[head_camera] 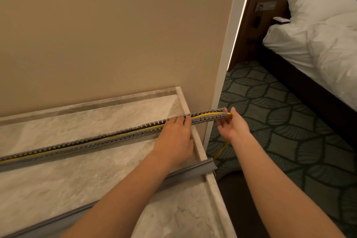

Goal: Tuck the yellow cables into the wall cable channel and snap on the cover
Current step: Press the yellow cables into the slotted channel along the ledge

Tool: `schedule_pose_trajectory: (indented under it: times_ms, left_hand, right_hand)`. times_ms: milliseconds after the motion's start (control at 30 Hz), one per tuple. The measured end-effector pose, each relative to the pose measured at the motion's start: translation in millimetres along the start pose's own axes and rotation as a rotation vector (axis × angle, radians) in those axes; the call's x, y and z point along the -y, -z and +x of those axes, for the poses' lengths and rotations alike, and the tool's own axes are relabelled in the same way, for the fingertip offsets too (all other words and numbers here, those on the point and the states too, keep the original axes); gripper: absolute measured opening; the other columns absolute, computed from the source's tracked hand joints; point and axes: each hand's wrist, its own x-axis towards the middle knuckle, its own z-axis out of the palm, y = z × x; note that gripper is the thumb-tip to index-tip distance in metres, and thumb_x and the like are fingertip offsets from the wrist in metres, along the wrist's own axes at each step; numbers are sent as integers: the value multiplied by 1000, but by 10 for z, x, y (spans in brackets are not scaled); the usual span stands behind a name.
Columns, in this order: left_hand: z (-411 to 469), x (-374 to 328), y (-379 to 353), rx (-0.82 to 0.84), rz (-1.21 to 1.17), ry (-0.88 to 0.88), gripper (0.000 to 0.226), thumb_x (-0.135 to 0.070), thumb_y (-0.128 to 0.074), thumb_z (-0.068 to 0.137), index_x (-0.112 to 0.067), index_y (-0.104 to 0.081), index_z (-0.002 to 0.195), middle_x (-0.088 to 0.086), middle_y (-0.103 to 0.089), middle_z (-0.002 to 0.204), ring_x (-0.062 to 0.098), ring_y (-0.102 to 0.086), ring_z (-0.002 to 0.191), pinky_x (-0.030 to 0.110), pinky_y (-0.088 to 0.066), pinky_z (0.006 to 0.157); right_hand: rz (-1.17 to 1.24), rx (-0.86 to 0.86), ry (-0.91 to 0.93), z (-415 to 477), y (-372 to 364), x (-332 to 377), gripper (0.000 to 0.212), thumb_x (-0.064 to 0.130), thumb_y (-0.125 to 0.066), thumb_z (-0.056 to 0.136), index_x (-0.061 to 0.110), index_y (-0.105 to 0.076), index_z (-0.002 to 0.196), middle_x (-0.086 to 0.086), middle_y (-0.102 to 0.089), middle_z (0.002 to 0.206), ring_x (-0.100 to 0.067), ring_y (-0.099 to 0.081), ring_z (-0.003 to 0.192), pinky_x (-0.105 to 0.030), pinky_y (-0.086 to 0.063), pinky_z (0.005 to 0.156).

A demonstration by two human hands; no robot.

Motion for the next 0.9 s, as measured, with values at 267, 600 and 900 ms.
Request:
schedule_pose_trajectory:
  times_ms: [267,600,900]
  left_hand:
    - [-66,137,-48,-31,-178,9,62,-29,-54,86,-10,-32,140,7,-43,134,22,-35,121,30,-27,106]
    - [-315,397,171,-82,-329,67,42,-18,-54,88,-11,-52,130,6,-55,129,22,-46,119,26,-30,101]
    - [-823,819,309,-125,-266,170,43,-27,-51,91,-15,-50,132,4,-56,130,23,-48,118,35,-38,100]
  right_hand:
    - [-143,30,89,-30,11,-39,19,29,-51,95,10,-54,92,-6,-64,87,-18,-64,82,-32,-54,66]
    - [-902,-111,288,-261,245,-197,58,48,-29,97,6,-63,75,-7,-62,66,-18,-56,59,-30,-44,60]
    - [-1444,-150,1146,-695,-199,-402,40,34,-46,92,15,-54,59,3,-46,50,-16,-43,49,-24,-24,45]
